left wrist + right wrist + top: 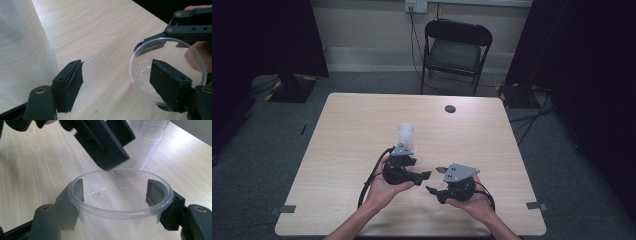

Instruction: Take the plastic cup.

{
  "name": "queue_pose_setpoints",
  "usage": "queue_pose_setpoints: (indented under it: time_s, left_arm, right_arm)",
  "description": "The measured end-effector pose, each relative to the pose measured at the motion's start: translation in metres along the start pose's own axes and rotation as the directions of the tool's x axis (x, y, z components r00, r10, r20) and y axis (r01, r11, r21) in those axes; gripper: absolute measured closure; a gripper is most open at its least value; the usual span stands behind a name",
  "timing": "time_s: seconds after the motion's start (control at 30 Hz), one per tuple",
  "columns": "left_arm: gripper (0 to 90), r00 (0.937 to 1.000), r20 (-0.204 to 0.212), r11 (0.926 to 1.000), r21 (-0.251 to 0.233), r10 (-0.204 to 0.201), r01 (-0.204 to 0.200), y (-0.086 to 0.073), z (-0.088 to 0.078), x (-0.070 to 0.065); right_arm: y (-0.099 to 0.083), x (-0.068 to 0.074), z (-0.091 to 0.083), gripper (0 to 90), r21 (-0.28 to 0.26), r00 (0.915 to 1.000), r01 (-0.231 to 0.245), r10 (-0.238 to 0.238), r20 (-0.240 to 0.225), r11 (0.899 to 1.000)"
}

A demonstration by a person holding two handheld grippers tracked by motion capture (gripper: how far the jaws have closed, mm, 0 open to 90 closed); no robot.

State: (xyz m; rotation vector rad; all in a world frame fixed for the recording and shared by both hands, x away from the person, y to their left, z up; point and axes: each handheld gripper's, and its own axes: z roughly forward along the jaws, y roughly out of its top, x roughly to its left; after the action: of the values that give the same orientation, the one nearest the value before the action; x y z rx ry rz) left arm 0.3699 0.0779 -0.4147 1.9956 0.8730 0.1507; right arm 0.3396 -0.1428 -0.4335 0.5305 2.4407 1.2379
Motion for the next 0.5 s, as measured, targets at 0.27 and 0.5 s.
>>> queue_pose_setpoints:
  time_s: [0.27,0.5]
  left_arm:
    - [19.4,0.9966,-0.023,0.9959,-0.041,0.079,-0.08,-0.002,-0.004,0.001]
    - [17.0,0.995,-0.046,0.9932,-0.072,0.088,-0.092,-0.004,-0.014,0.002]
  right_arm:
    - [-0.002,-0.011,0.0,30.6,0.0,0.9987,-0.042,0.042,0.03,0.999]
    - [-0.007,-0.021,-0.003,30.7,-0.002,0.9941,-0.09,0.09,0.061,0.996]
